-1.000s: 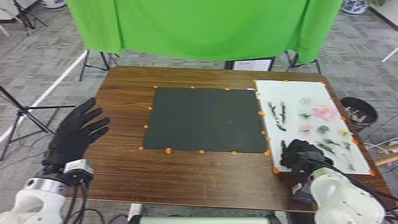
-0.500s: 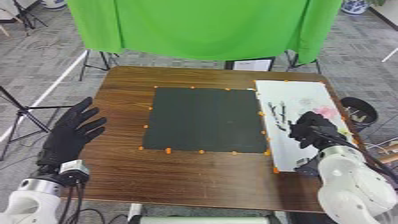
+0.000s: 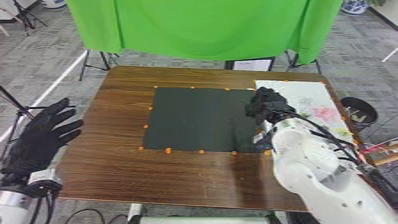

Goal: Arrange flowers

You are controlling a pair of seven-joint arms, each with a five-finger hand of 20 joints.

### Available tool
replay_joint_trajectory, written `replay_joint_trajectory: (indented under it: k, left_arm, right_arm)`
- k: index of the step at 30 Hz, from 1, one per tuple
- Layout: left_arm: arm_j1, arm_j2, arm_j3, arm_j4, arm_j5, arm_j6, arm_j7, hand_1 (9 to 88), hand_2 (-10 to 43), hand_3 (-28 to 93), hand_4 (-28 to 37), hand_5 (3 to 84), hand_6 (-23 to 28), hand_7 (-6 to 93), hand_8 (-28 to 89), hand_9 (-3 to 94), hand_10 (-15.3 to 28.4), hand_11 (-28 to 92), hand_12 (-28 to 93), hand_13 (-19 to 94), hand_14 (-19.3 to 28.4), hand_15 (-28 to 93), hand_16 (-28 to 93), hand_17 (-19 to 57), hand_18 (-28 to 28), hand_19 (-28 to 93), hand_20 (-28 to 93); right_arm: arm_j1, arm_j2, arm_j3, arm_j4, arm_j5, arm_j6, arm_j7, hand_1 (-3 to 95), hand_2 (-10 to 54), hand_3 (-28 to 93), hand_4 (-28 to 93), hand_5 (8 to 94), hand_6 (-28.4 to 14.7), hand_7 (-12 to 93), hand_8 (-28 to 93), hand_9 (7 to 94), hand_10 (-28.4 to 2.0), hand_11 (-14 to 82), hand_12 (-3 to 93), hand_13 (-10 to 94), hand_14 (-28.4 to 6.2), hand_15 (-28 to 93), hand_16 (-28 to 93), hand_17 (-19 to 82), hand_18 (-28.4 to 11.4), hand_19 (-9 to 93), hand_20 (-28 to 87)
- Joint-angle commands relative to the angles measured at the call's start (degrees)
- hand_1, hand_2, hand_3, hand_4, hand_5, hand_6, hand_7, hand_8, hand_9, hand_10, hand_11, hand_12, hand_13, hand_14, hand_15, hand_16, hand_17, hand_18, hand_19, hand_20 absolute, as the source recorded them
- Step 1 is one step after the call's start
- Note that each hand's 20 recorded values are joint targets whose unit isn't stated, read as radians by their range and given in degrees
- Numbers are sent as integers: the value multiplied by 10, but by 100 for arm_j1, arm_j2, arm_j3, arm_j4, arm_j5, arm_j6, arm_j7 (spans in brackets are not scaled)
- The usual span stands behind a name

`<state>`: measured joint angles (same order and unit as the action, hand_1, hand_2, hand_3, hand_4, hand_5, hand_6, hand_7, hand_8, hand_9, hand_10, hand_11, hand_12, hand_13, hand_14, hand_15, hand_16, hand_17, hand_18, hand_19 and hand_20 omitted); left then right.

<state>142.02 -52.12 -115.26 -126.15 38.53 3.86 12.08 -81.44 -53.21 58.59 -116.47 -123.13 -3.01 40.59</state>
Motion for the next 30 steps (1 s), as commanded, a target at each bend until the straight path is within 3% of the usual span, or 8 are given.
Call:
replay_joint_trajectory:
  k: [1,3,11,21,24,25,30]
  left_arm:
    - [245,-50,18,-99,-75,119,44,269,-61,681,-258,236,24,236,-126,199,117,239,171,177,161,386,-11,-92,225,425,120]
    - [272,-57,34,-116,-66,142,58,270,-61,680,-258,237,24,234,-126,199,117,238,172,178,161,386,-11,-91,225,425,120]
    - [42,99,218,-28,-72,117,61,271,-62,680,-256,236,25,231,-121,198,118,236,175,177,161,386,-9,-91,224,424,121]
    - [-356,337,549,120,-68,47,-58,271,-66,681,-246,238,30,216,-106,186,124,224,178,162,161,393,-13,-91,224,425,115]
    - [-535,442,656,192,-56,8,-161,271,-66,678,-243,238,31,211,-98,184,125,217,180,157,163,397,-15,-93,223,427,112]
    - [-509,439,650,178,-34,15,-160,271,-66,676,-242,238,32,208,-96,183,126,216,182,156,163,398,-15,-94,224,428,111]
    - [-716,530,792,269,-13,-34,-210,271,-65,669,-237,239,34,201,-88,181,130,213,187,147,169,404,-19,-97,224,431,106]
  right_arm:
    - [1022,-1176,-1023,389,-255,-497,-41,220,-30,932,134,739,-17,566,387,856,-98,662,642,809,-100,903,378,500,-234,932,787]
    - [1087,-1430,-1241,559,-336,-640,-38,223,-36,932,133,741,-17,564,386,857,-97,661,643,812,-98,904,378,504,-234,932,787]
    - [1138,-2018,-1848,1246,-806,-786,-52,233,-44,932,114,744,-15,559,383,860,-98,660,641,815,-94,902,382,510,-233,932,788]
    - [1084,-2464,-2209,1914,-1338,-842,-49,248,-52,932,86,742,-7,554,376,860,-85,660,640,819,-90,901,383,515,-233,932,786]
    - [1077,-2559,-2193,2065,-1424,-747,110,251,-54,932,77,742,-5,550,373,860,-84,662,636,820,-89,900,384,516,-233,932,786]
    - [1067,-2583,-2191,2096,-1465,-733,96,252,-54,932,74,743,-4,549,371,860,-84,662,635,821,-88,900,384,516,-233,932,786]
    - [1044,-2663,-2190,2189,-1643,-683,149,256,-54,932,64,746,2,546,360,865,-79,666,621,827,-84,898,385,526,-231,932,782]
